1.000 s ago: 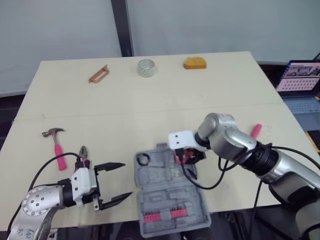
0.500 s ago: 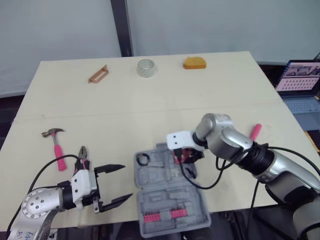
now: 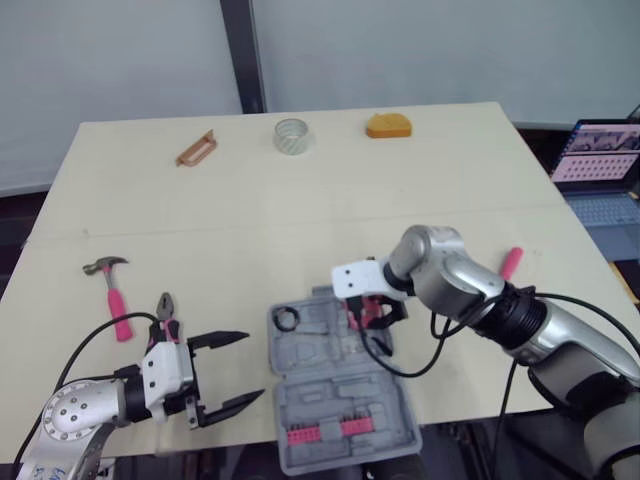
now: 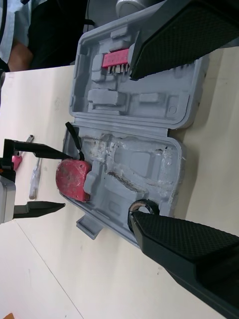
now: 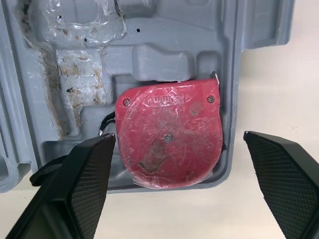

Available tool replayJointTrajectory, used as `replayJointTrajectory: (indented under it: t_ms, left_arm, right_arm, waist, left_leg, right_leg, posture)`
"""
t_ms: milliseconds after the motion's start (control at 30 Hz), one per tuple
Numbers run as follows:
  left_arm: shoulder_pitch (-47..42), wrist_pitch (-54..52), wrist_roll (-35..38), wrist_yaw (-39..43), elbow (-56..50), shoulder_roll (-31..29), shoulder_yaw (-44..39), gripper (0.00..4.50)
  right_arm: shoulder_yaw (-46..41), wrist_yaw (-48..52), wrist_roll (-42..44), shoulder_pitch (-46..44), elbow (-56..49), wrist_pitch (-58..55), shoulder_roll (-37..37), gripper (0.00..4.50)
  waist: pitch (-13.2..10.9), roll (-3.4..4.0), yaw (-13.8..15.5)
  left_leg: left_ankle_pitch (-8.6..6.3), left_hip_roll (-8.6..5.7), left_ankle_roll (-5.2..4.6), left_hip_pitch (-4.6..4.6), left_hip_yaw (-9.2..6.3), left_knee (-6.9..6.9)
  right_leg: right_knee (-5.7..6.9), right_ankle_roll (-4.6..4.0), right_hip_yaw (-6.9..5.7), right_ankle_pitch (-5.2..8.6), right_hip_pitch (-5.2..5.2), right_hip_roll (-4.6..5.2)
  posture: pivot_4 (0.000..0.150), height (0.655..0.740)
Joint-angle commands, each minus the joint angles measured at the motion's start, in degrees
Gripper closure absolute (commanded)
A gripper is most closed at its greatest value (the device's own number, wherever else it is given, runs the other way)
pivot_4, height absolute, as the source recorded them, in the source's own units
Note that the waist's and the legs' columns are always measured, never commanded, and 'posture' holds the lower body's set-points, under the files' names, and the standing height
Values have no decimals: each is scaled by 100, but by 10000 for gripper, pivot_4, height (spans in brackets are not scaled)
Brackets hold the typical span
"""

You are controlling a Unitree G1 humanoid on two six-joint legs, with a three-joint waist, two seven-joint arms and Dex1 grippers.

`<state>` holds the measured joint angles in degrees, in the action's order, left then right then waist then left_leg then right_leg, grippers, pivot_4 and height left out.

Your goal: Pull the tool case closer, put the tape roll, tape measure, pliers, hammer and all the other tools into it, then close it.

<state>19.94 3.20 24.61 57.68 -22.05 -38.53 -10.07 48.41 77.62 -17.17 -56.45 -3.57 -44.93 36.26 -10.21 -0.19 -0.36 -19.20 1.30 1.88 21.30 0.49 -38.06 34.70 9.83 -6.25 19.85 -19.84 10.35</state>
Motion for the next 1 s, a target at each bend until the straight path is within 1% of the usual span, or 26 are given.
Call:
replayJointTrajectory:
  t_ms: [33, 200, 300, 333, 400, 467, 533, 800, 1000]
  left_arm:
    - [41, 114, -13, -6, -151, 36, 18, 0]
    - [37, 165, -17, 3, -103, 57, 25, 0]
    - [-16, 195, -31, 20, -37, 65, 53, 0]
    - [-46, 202, -33, 28, -10, 66, 63, 0]
    - [-92, 215, -34, 39, 29, 63, 78, 0]
    - [-127, 220, -29, 48, 52, 58, 82, 0]
    - [-137, 228, -24, 63, 66, 52, 77, 0]
    - [-70, 291, -9, 127, 112, 9, -3, 0]
    - [-73, 317, 2, 152, 146, -13, -52, 0]
  right_arm:
    - [-529, 282, 192, -199, -659, -269, 262, 330]
    - [-1417, 196, 891, 228, -1068, -607, 462, 330]
    - [-2202, -75, 1378, 910, -1033, -57, 485, 330]
    - [-2412, -140, 1513, 1125, -997, 67, 494, 2649]
    - [-2724, -248, 1760, 1416, -944, 142, 438, 8717]
    - [-3065, -400, 2046, 1690, -888, 392, 304, 18544]
    - [-3224, -510, 2173, 1895, -794, 658, 277, 28800]
    - [-3527, -636, 2483, 2579, -178, 1876, 249, 28800]
    - [-3540, -731, 2523, 2772, 548, 2598, 51, 28800]
  waist:
    - [-1, 1, 4]
    - [0, 0, 15]
    - [0, -3, 34]
    - [0, -3, 35]
    - [0, -3, 28]
    - [0, -3, 14]
    - [0, -3, -2]
    - [0, -4, 20]
    - [0, -3, 18]
  left_leg:
    - [0, 0, 0, 0, 0, 0]
    - [-1, 1, 0, 0, 0, 0]
    - [-1, 1, 0, 0, 0, 0]
    - [-1, 1, 0, 0, 0, 0]
    - [-1, 1, 0, 0, 1, -1]
    - [-1, 1, 0, -2, 1, -1]
    - [-1, 3, 0, -4, 3, 1]
    - [-1, 4, 0, -6, 6, -1]
    - [-1, 5, 0, -8, 6, 0]
  right_leg:
    - [0, 0, 0, 0, 0, 0]
    - [-1, 0, 0, 0, 2, 0]
    - [-3, 0, -2, 0, 6, 0]
    - [-5, 0, -3, 0, 8, 0]
    - [-4, 0, -2, 0, 8, 0]
    - [1, 0, -2, 0, 7, 0]
    - [1, 0, -2, 0, 6, -1]
    - [0, 0, -3, 0, 8, 0]
    - [-1, 0, -4, 0, 10, -1]
  posture:
    - [1500, 7400]
    - [1500, 7400]
    - [1500, 7400]
    - [1500, 7400]
    - [1500, 7400]
    - [1500, 7400]
    - [1500, 7400]
    - [1500, 7400]
    - [1500, 7400]
